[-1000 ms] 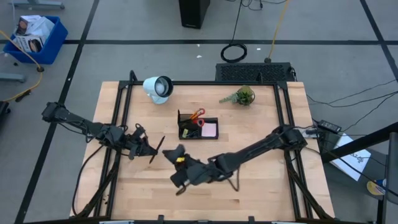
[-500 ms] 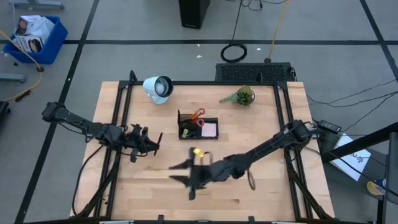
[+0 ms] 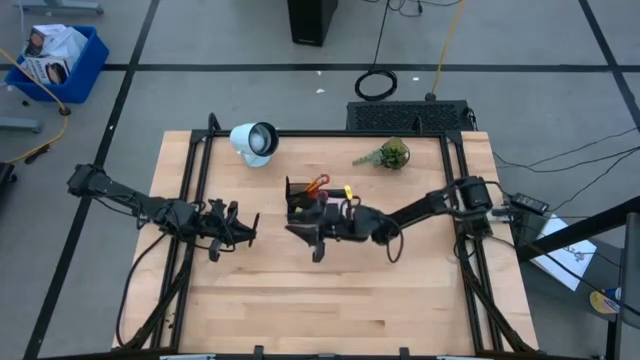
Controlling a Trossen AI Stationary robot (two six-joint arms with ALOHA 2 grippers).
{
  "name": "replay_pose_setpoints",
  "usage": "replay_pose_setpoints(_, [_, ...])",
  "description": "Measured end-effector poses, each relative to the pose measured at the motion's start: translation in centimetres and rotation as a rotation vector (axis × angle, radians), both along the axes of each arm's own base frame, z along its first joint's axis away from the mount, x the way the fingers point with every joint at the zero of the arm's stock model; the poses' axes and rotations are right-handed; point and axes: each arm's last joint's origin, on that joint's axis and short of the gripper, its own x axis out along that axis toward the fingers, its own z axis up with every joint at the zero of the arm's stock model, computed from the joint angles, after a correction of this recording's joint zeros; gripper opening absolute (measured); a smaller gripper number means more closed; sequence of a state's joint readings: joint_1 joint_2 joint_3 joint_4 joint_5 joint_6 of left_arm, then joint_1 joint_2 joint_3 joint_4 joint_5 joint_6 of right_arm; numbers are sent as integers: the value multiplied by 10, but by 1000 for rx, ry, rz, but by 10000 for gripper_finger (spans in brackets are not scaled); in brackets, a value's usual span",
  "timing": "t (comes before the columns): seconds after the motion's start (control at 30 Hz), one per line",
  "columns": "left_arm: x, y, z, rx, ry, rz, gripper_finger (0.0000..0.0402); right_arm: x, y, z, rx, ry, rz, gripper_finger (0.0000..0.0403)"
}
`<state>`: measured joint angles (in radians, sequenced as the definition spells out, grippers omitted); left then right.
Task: Pick and place office supplies into organizer
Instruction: Put the black pen into the black desk organizer
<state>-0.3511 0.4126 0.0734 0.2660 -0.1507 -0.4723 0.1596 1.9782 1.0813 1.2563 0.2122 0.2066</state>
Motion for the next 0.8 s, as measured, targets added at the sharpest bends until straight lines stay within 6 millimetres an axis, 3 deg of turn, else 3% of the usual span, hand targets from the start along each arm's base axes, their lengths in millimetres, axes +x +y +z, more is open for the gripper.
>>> replay_pose_setpoints(0.13, [0,0,0,-1,0,9,26,7,-9,2,4,24,28,171])
replay_pose_setpoints(0.47, [0,1,0,-6,-1,23,30,17,-22,0,53,124,17,333])
replay_pose_setpoints(0.8, [0,1,0,-2,-1,36,32,30,-26,19,52,103,2,340])
